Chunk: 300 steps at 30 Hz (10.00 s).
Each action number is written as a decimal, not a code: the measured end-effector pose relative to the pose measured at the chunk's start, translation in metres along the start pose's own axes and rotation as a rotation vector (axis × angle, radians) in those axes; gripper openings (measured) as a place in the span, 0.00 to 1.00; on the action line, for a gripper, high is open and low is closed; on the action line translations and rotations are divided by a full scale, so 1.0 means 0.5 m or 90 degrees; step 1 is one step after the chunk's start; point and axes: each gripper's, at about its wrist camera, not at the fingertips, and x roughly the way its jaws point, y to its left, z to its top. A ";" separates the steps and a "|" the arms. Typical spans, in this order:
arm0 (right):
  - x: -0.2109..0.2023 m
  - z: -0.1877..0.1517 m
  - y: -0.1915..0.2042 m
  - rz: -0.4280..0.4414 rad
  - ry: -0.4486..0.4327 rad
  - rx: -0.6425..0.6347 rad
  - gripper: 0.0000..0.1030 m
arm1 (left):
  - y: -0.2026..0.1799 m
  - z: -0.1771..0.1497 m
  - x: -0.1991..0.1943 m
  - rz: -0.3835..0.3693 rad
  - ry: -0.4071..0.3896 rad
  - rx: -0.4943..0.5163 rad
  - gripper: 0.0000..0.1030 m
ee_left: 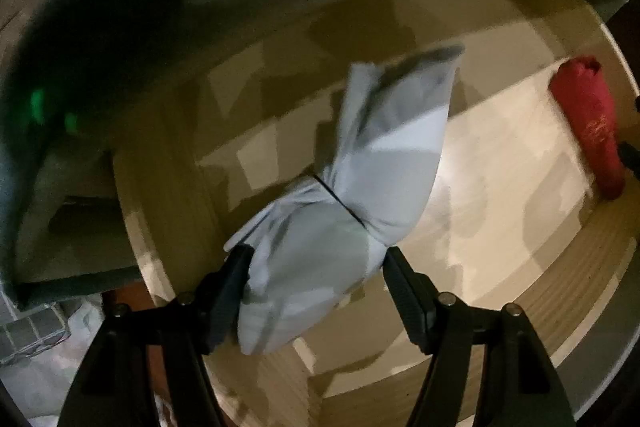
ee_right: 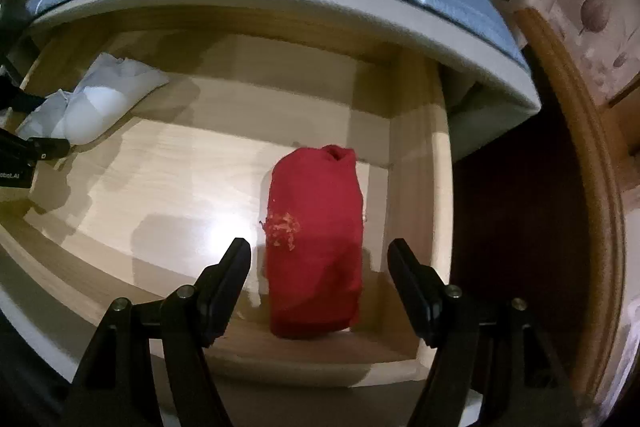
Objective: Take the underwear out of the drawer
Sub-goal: 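Grasp the white tied underwear with the left tool and lift it, then lift the white underwear out of the drawer with the left tool while right holds the red sock, then carry the white underwear into the white box and open left tool, then move the left tool back over the empty drawer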
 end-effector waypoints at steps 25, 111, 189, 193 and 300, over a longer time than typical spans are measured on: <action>0.005 -0.003 -0.002 0.024 0.003 0.002 0.68 | 0.001 -0.016 -0.005 -0.204 0.111 -0.269 0.50; 0.223 0.048 0.007 0.068 0.258 -0.068 0.37 | -0.006 -0.090 0.029 -0.167 0.102 -0.345 0.35; 0.187 -0.041 0.025 0.010 0.194 -0.016 0.32 | -0.078 -0.239 -0.411 -0.155 -0.232 -0.175 0.26; 0.192 -0.042 0.026 0.008 0.193 -0.017 0.32 | -0.072 -0.242 -0.498 -0.156 -0.287 -0.172 0.26; 0.117 -0.053 -0.008 0.037 0.058 0.027 0.32 | -0.079 -0.291 -0.217 0.041 -0.251 -0.447 0.69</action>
